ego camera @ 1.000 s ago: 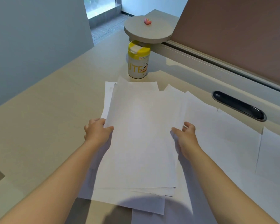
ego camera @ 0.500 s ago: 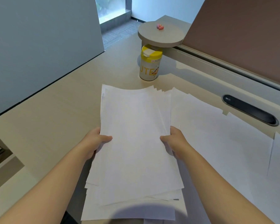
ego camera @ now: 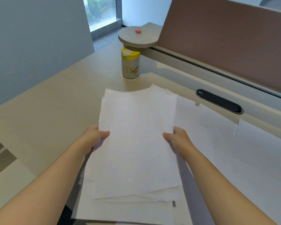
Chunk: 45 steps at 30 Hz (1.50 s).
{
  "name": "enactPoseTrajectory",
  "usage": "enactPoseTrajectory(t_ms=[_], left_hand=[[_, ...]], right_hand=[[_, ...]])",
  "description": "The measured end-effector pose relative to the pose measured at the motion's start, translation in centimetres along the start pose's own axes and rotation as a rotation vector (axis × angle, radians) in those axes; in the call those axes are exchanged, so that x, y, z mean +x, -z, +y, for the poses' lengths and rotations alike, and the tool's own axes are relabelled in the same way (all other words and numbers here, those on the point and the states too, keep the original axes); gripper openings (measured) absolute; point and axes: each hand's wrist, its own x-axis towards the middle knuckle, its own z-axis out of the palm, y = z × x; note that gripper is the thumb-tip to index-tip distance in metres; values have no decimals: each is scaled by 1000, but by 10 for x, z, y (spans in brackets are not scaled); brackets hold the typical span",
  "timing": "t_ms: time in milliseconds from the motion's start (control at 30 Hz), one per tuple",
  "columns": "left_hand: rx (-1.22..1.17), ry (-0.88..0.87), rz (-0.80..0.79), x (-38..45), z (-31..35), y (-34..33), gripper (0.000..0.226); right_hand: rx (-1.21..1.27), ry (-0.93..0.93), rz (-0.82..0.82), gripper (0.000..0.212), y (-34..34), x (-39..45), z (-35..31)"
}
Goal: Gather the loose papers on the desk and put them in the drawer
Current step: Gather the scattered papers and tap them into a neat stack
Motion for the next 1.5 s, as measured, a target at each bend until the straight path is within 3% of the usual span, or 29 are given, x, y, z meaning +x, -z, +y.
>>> enactPoseTrajectory(t_ms=[100,167,233,367,467,533,667,800,900,967,1000,1100,1200,1300,1400,1500], left_hand=[[217,9,109,-6,-24,-12,35],[306,-28,124,-12,-34,-19,36],[333,-108,171,-19,-39,-26,34],[152,-227,266,-33,-41,-38,34],[-30,-189,222,-42,-41,-48,37],[-74,-169,169,-46,-41,-61,38],[-26,-173,129,-46,-42,-88,31],[177,-98,98,-47,-45,-107,18],[171,-33,93,-46,-48,-109,31],[147,4,68,-48,-49,-110,42],[134,19,56,-49,-51,-111,43],[126,-18,104,-51,-55,-115,32],[170,-98,177,-49,-53,-113,31],[149,-134,208,-43,-50,-108,31],[169,-131,216,-38,-48,-104,31],[200,-123,200,-33,-44,-101,30]], right_hand=[[-193,-67,-22,35,6,-7,28],[-214,-73,6,29,11,-10,44],[-253,-44,79,5,16,-13,53],[-683,-86,334,56,46,-20,75],[-802,-289,293,68,70,-27,94],[-788,-314,222,69,74,-31,104],[-561,-153,122,59,71,-28,102],[-276,-85,216,15,79,-24,94],[-224,-141,280,44,89,-28,93],[-135,-145,266,35,91,-32,94],[-82,-157,243,16,91,-32,94],[135,-182,180,35,93,-31,92],[301,-241,163,31,95,-31,90],[477,-235,317,24,96,-16,86],[626,-246,412,4,95,-6,79],[816,-242,404,18,94,-2,68]])
